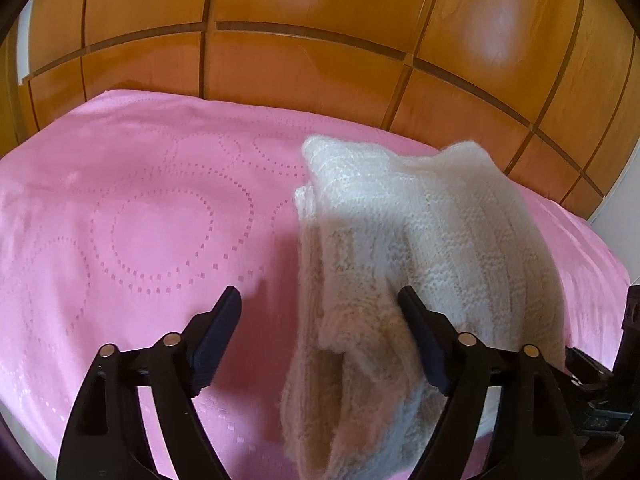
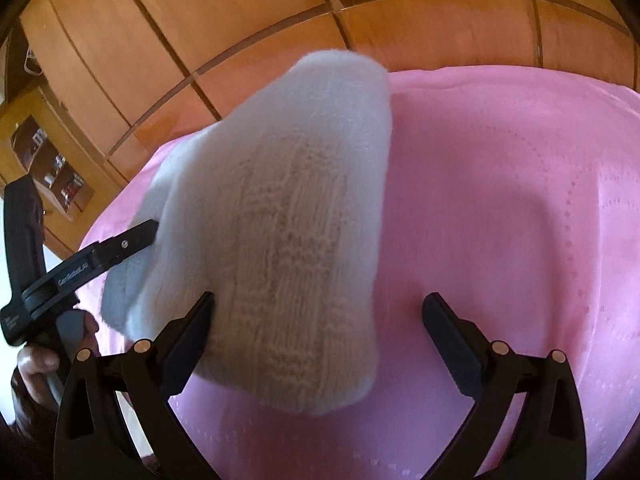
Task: Fold small clothes
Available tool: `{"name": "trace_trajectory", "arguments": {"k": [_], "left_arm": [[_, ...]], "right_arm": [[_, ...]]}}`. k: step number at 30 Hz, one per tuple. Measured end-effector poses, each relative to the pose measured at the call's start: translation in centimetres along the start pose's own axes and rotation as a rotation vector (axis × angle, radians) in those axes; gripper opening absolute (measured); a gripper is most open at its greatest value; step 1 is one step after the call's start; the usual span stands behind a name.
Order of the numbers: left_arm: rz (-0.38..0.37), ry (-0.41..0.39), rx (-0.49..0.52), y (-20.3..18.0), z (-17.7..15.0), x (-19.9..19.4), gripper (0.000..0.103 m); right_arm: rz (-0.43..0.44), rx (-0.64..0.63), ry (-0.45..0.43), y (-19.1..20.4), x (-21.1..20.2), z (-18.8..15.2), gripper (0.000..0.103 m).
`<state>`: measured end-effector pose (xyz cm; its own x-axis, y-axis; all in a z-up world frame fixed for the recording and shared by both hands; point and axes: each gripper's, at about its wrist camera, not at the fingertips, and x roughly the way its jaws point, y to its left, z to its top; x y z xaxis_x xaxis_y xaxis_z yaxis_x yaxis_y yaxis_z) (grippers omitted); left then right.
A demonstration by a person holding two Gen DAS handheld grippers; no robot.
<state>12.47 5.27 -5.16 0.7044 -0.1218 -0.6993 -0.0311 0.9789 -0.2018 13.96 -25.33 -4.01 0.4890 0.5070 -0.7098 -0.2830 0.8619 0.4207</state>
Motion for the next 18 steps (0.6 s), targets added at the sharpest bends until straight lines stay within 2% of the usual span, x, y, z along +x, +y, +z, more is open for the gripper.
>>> {"name": "trace_trajectory", "arguments": {"k": [3,5,9,12,15,18], "left_arm": [[-0.022,0.003,-0.008,0.5,-0.2,0.2,0.084],[-0.053,0.006,-0.019,0.9,-0.3,0.5,0.085],[-0.133,0.015,-0.055,2.3,-0.5,1.3,0.087],[-0.217,0.026,-0.084,3.4,-0.6,1.9,0.087],[-0.296,0.050,-0.129,4.5,-0.9,2.7,0.087],[-0.359,0.054,-0.156,5.1,-1.2,3.1,0.079]], "right_arm": [[0.041,-0.015,0.011,0.0,-0.7,1.3,0.101],[0.057,-0.031,-0.007,-0.2,-1.5,2.1,0.101],[0.131,-0.015,0.012,-1.1,-0.9,4.8,0.101],[0.167,0.012,0.044,-2.2,0.9,7.0,0.101],[0.270,0.026,0.103,-3.0,3.3,8.3,0.101],[0.338,0.041,0.150,-3.0,5.4,8.7,0.101]]}}
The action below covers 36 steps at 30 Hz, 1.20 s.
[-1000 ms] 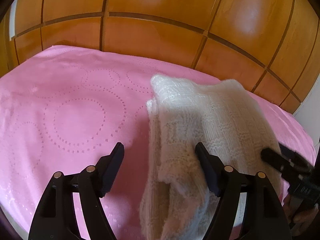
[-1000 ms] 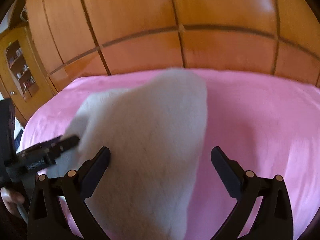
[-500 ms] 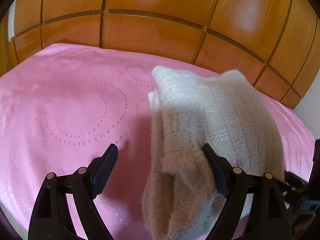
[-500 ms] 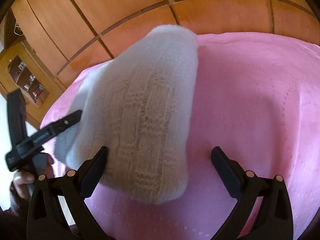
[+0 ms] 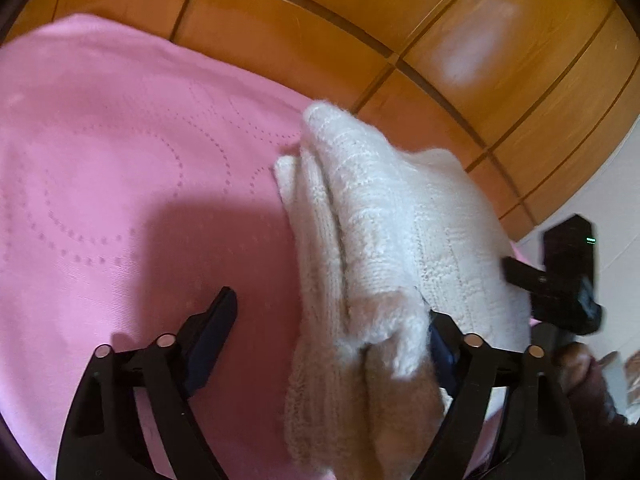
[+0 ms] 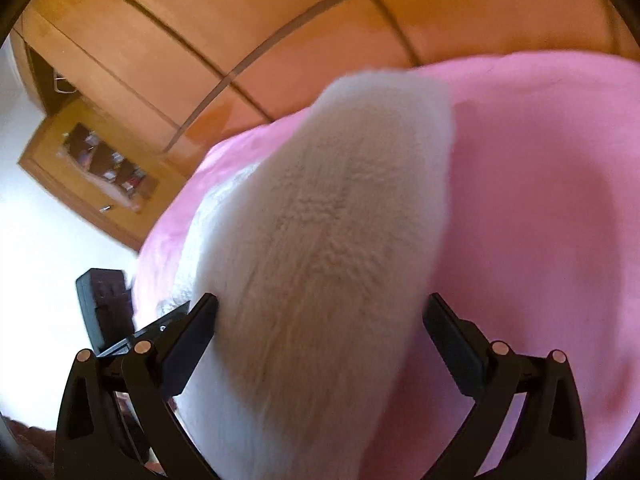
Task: Fold small clothes
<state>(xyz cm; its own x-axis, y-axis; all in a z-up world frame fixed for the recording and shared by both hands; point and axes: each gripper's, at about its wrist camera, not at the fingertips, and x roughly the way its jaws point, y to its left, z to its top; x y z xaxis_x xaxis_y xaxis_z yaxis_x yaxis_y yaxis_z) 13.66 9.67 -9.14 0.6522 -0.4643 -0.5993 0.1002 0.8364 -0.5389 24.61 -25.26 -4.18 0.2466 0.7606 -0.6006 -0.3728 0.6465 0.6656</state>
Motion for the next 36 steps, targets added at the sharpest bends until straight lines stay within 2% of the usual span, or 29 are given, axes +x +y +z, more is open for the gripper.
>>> {"name": "trace_trajectory", "arguments": {"k": [1,3,4,5,7,8,10,13,15,18,23,27,29,30,31,32,33,36], "left_arm": [[-0.036,-0.001,-0.005,0.1,-0.1,0.1,0.071],[-0.106,0.006,-0.028,0.4,-0.4,0.3,0.058],[-0.159,0.014,-0.044,0.6,-0.5,0.4,0.047],[-0.178,0.012,-0.055,0.7,-0.6,0.5,0.045],[-0.230,0.004,-0.083,1.0,-0.9,0.5,0.038],[-0.257,0.003,-0.109,1.1,-0.9,0.4,0.035],[-0.293,-0.010,-0.111,0.4,-0.7,-0.1,0.034],[-0.311,-0.012,-0.067,-2.1,-0.4,-0.3,0.034],[-0.315,0.004,-0.003,-4.9,0.0,0.4,0.034],[-0.374,0.047,0.084,-10.1,1.0,2.8,0.034],[-0.442,0.128,0.224,-20.2,2.1,8.7,0.034],[-0.407,0.182,0.354,-27.9,2.0,13.7,0.034],[-0.268,0.224,0.423,-31.1,0.6,17.5,0.034],[-0.204,0.257,0.455,-32.1,-0.4,19.4,0.034],[-0.145,0.277,0.480,-32.9,-1.5,21.2,0.034],[-0.135,0.266,0.491,-33.4,-2.1,21.7,0.035],[-0.116,0.229,0.506,-34.0,-2.6,21.8,0.035],[-0.073,0.174,0.518,-34.9,-2.6,20.8,0.035]], "right_arm": [[0.033,0.011,0.006,-0.2,0.7,0.2,0.101],[0.046,0.011,-0.003,-0.2,1.2,0.3,0.101],[0.043,0.010,-0.006,0.1,1.4,0.3,0.097],[0.036,0.005,-0.008,0.2,1.4,0.3,0.092],[0.015,-0.009,-0.027,0.8,0.8,0.0,0.075],[0.012,-0.011,-0.043,1.1,0.1,-0.2,0.071],[0.010,-0.023,-0.077,1.6,-1.4,-0.6,0.061],[0.019,-0.048,-0.134,2.1,-4.3,-1.0,0.057],[0.017,-0.048,-0.183,1.6,-7.2,-1.1,0.056],[-0.003,-0.039,-0.244,0.0,-11.4,-1.4,0.056],[-0.110,0.021,-0.368,-5.3,-20.2,-2.3,0.056],[-0.229,0.119,-0.401,-11.2,-25.0,-3.3,0.062],[-0.334,0.176,-0.375,-14.8,-25.5,-4.3,0.071],[-0.387,0.213,-0.357,-16.3,-25.5,-4.8,0.081],[-0.432,0.270,-0.331,-18.1,-25.4,-5.7,0.086],[-0.425,0.309,-0.339,-19.2,-25.7,-6.4,0.088],[-0.412,0.323,-0.372,-19.6,-26.5,-7.2,0.093],[-0.521,0.291,-0.480,-17.7,-29.2,-8.1,0.095]]}}
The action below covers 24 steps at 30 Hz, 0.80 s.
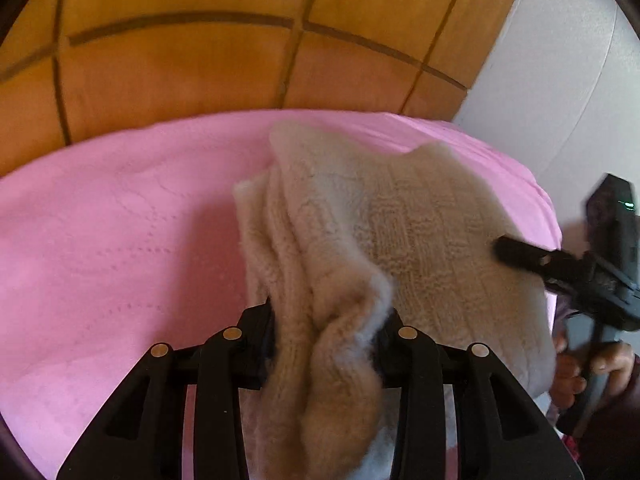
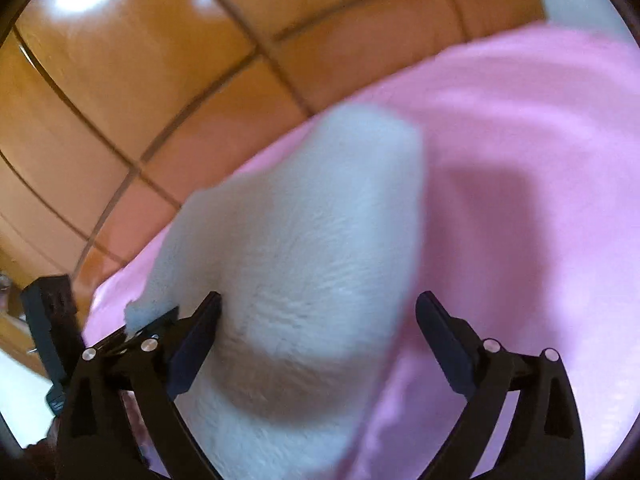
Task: Fold small clothes
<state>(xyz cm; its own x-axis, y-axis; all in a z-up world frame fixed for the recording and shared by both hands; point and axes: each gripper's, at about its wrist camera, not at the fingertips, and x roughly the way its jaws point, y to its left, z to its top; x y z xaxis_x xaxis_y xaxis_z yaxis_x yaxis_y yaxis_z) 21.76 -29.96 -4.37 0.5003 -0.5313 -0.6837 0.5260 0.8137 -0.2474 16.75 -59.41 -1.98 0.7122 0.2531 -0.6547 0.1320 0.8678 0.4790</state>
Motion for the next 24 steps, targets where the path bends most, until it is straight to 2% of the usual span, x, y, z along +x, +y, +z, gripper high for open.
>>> {"name": "trace_trajectory", "arguments": {"k": [2,3,4,6,7,9,10,12,15,17,19,20,21,24], "left_arm": [[0.030,-0.032,0.038,-0.9,-0.4,-0.5,0.035],[0.043,-0.040,0.044,-0.9,-0.5,-0.5,0.035],[0.052,-0.048,0.045,-0.6,-0.6,-0.5,0.035],[0.084,-0.064,0.045,-0.4,-1.1,-0.4,0.035],[0.096,-0.066,0.044,-0.4,-1.0,0.1,0.035],[0.104,-0.055,0.023,1.0,-2.0,0.2,0.036],[0.095,-0.049,0.002,1.9,-1.9,0.3,0.036],[0.075,-0.044,-0.028,2.7,-2.1,0.4,0.036],[0.063,-0.027,-0.078,3.9,-1.2,1.1,0.048],[0.062,-0.011,-0.115,4.9,-1.6,0.7,0.066],[0.052,-0.003,-0.150,5.3,-1.7,0.1,0.068],[0.072,-0.012,-0.143,4.9,-1.8,-0.6,0.075],[0.107,-0.029,-0.127,4.6,-1.9,-1.3,0.076],[0.147,-0.065,-0.105,3.9,-2.4,-3.7,0.076]], "right_arm": [[-0.035,-0.028,-0.099,0.8,-2.4,0.8,0.091],[-0.033,-0.040,-0.127,1.5,-2.9,1.1,0.081],[-0.036,-0.045,-0.137,2.3,-2.8,1.5,0.072],[-0.056,-0.053,-0.127,3.3,-1.7,1.9,0.064],[-0.057,-0.057,-0.109,3.7,-0.5,1.9,0.063],[-0.083,-0.055,-0.053,4.3,2.2,0.9,0.064],[-0.134,-0.076,-0.025,4.7,4.2,0.1,0.067],[-0.209,-0.148,-0.080,5.6,5.5,-1.0,0.070],[-0.239,-0.122,-0.074,5.7,5.4,-0.4,0.072],[-0.250,-0.127,-0.073,5.8,5.2,-0.4,0.072],[-0.266,-0.136,-0.069,6.2,4.2,0.0,0.079],[-0.274,-0.128,-0.073,6.9,3.7,0.3,0.086],[-0.280,-0.111,-0.093,6.9,2.3,0.2,0.093],[-0.295,-0.090,-0.134,7.8,-0.3,-1.7,0.095]]}}
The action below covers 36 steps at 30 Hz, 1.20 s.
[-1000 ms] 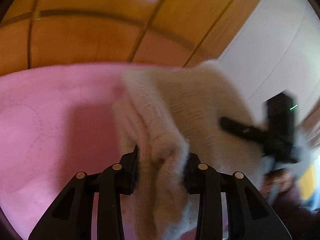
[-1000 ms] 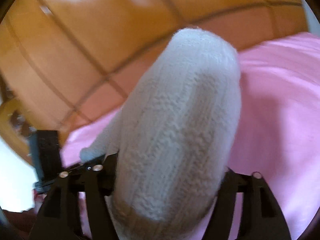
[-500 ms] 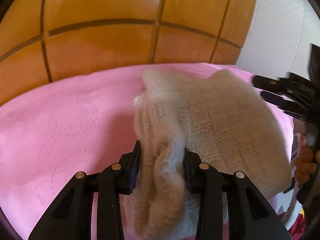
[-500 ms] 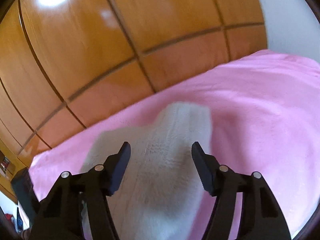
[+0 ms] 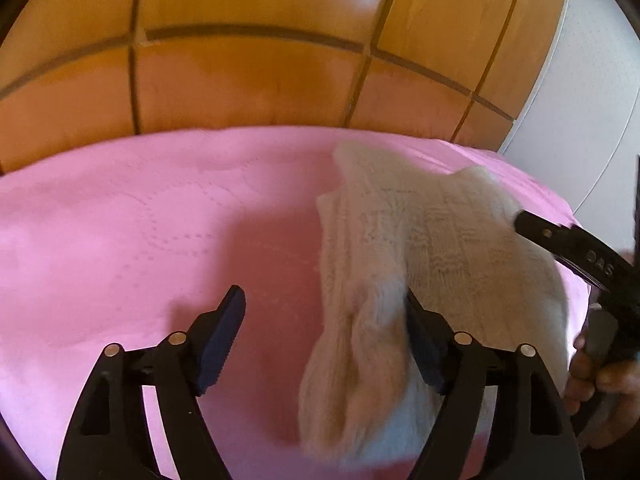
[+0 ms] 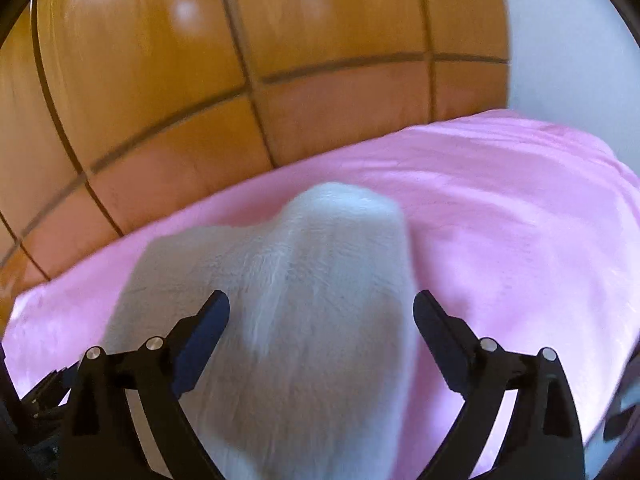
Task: Fold small clothes
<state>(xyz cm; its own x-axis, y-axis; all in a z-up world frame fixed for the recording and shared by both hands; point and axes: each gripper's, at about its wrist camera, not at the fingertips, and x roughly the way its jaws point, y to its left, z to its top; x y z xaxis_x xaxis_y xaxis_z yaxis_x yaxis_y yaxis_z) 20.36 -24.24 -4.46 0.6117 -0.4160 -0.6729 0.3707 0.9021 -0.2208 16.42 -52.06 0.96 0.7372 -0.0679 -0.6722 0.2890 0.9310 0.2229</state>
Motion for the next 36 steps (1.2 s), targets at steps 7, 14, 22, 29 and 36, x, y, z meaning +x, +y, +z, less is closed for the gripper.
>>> {"name": "trace_trajectory", "arguments": {"k": [7,14,22,29,36], "left_arm": [[0.057,-0.075,-0.009,1.1,-1.8,-4.8,0.078],[0.128,-0.116,-0.040,2.7,-3.9,-8.5,0.085],[0.190,-0.143,-0.035,3.4,-6.3,-11.2,0.088],[0.211,-0.169,-0.028,3.4,-6.7,-13.0,0.093],[0.232,-0.199,0.009,2.1,-7.3,-14.1,0.098]], "right_arm": [[0.005,-0.013,0.067,2.0,-2.6,-5.0,0.097],[-0.049,-0.055,0.095,4.2,-4.3,-7.9,0.101],[-0.047,-0.100,0.092,5.5,-6.0,-9.8,0.101],[-0.074,-0.102,-0.018,6.4,-9.4,-9.6,0.101],[-0.141,-0.087,-0.100,6.7,-11.5,-9.7,0.101]]}}
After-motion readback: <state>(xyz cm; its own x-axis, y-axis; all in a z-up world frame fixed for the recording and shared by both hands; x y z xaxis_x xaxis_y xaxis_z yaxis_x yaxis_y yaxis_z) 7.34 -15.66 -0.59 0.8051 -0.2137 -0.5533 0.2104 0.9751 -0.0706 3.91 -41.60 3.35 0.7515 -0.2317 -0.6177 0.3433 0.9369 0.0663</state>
